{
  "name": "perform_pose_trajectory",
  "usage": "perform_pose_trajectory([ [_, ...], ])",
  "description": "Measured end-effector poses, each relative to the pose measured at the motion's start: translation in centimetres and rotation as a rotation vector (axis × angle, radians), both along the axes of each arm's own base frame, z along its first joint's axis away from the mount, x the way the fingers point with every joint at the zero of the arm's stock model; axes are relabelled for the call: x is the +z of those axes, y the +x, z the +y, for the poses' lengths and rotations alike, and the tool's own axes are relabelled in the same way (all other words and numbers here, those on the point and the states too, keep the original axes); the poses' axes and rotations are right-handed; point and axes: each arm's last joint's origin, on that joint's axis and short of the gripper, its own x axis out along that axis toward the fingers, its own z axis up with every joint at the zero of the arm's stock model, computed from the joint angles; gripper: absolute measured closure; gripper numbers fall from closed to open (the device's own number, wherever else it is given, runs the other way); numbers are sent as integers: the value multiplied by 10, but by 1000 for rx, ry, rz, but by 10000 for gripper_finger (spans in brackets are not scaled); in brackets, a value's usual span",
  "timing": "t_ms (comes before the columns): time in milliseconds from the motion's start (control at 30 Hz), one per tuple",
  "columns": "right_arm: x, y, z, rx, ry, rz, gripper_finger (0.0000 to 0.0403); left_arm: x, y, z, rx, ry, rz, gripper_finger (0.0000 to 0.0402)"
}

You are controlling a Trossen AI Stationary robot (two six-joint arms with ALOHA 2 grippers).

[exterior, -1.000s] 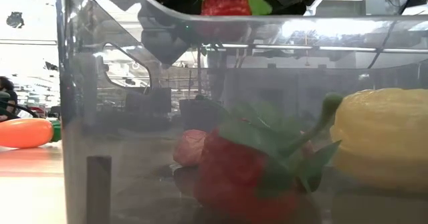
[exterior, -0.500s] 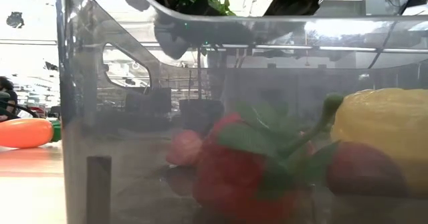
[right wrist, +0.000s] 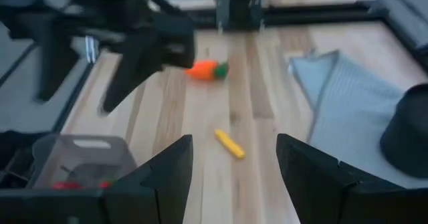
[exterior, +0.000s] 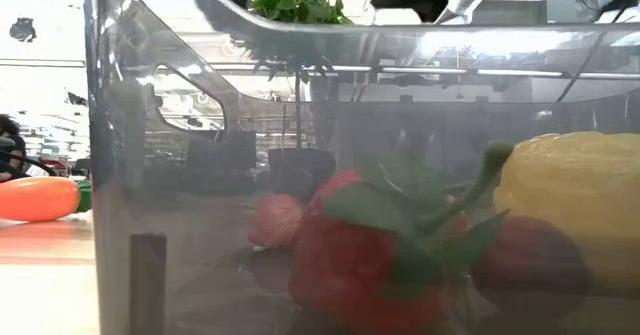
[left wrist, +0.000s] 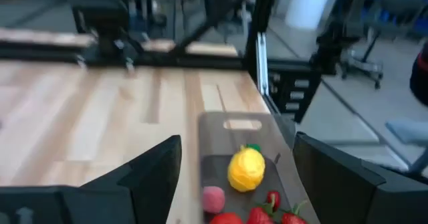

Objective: Pick and placing Produce into tupperware
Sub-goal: Put the blueberry into the black bin

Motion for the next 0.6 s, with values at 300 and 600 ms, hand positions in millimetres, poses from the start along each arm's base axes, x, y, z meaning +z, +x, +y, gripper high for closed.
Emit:
perform_pose_trajectory([
  [300,4,-39,-38,33,79,-195,163,3,-75,44,0,29,-259,127],
  [600,-33,-78,-79,-198,158,-301,163,-9,-115,75,80,45,-337,127],
])
